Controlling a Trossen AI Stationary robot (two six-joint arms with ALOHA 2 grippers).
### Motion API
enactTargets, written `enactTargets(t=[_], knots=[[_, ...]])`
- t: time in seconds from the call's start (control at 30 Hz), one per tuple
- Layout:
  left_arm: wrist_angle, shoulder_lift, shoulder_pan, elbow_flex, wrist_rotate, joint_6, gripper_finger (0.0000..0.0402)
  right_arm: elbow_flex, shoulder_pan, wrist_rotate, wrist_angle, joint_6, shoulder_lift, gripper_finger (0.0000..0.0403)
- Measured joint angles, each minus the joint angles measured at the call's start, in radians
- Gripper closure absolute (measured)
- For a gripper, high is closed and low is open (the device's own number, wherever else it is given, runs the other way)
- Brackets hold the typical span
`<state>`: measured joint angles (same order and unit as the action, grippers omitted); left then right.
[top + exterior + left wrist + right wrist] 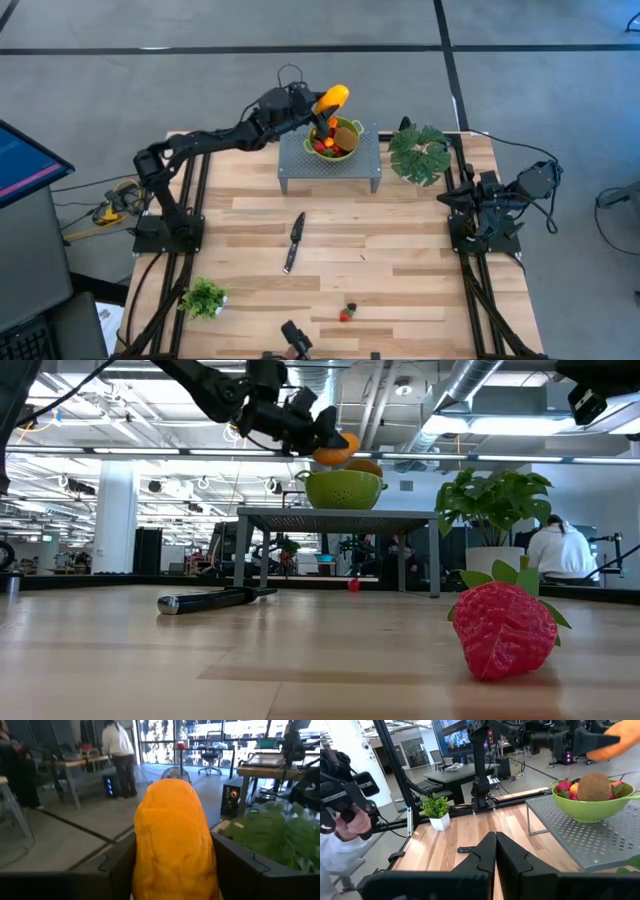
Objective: Pick & Place Fruit
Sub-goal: Put the mango into the green strainer bowl on the shelf
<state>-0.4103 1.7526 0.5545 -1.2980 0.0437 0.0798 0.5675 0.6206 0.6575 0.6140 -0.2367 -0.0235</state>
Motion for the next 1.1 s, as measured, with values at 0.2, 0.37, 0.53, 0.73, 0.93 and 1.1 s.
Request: enactTargets(t=[0.2, 0.37, 0.53, 0.73, 0.93, 1.1], knots=[[0.054, -0.001, -0.030, 0.000, 0.047, -0.014, 0.0187, 0.000, 0.000, 0.000, 0.000, 0.000, 0.000, 0.0397], [0.141, -0.001, -0.055, 0.000, 0.081, -0.021, 0.0187, 0.000, 0.000, 0.000, 0.000, 0.000, 0.000, 0.0397], [0.157, -0.001, -0.057, 0.004, 0.090, -0.010, 0.0187, 0.000, 0.000, 0.000, 0.000, 0.000, 0.000, 0.0397], [0.169, -0.001, -0.056, 0.004, 0.127, 0.018, 0.0187, 0.000, 0.000, 0.000, 0.000, 0.000, 0.000, 0.0397], [0.246, -0.001, -0.059, 0.004, 0.130, 0.017, 0.0187, 0.000, 0.000, 0.000, 0.000, 0.000, 0.000, 0.0397], [0.256, -0.001, -0.059, 0.004, 0.129, 0.017, 0.0181, 0.000, 0.000, 0.000, 0.000, 0.000, 0.000, 0.0397]])
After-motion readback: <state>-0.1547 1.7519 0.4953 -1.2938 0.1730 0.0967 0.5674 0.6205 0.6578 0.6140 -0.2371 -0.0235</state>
